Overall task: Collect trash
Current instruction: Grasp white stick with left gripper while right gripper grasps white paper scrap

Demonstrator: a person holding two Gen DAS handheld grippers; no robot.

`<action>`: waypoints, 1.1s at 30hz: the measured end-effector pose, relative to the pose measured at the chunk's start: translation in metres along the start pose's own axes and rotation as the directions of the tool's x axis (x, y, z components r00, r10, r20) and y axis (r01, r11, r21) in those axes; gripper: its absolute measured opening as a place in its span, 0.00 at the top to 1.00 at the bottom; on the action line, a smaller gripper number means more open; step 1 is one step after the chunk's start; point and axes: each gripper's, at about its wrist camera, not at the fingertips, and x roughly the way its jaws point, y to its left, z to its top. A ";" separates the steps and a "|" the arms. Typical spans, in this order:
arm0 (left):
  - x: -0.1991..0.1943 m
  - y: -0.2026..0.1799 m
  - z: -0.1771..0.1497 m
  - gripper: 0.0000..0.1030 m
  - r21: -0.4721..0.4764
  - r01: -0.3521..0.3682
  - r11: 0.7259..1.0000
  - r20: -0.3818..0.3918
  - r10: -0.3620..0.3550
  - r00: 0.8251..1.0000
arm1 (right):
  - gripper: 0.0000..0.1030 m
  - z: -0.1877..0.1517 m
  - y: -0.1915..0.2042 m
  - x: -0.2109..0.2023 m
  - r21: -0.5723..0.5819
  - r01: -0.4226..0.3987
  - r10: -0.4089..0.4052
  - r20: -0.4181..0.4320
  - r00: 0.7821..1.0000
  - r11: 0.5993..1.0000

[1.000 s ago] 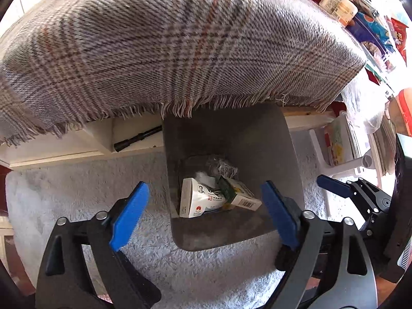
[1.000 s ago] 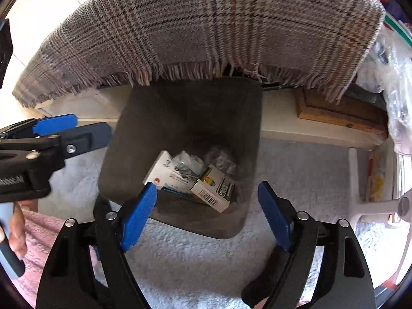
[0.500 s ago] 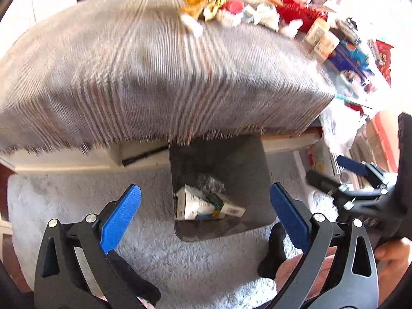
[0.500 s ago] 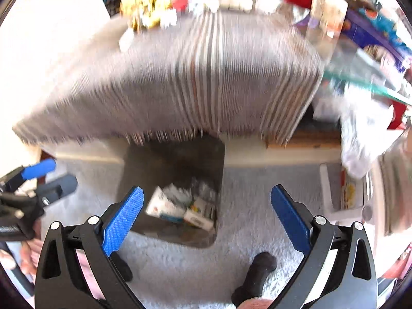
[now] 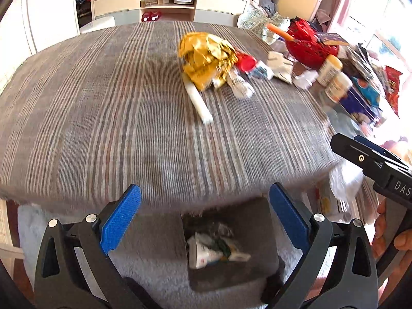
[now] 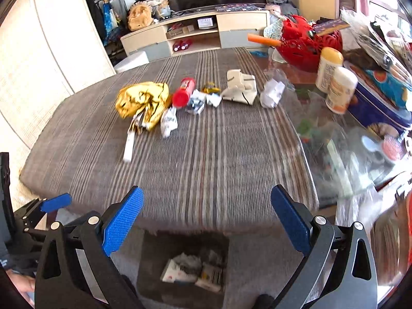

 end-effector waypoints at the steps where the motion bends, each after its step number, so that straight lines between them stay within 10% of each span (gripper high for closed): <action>1: 0.005 0.001 0.006 0.09 0.001 -0.003 1.000 -0.001 0.003 1.000 | 0.04 0.006 0.001 0.006 0.001 0.003 -0.003 0.000 1.000 1.000; 18: 0.082 0.013 0.081 0.49 0.000 -0.065 0.998 0.006 0.065 0.998 | 0.51 0.072 0.034 0.122 0.006 -0.134 0.134 -0.098 0.986 0.991; 23: 0.083 0.015 0.085 0.87 -0.002 -0.077 0.997 0.013 0.077 0.997 | 0.79 0.070 0.039 0.130 -0.020 -0.129 0.127 -0.087 0.988 0.991; 33: 0.063 0.016 0.058 0.89 0.016 -0.058 0.998 -0.021 0.058 0.998 | 0.87 0.048 0.042 0.097 -0.061 -0.119 0.113 -0.097 0.989 0.991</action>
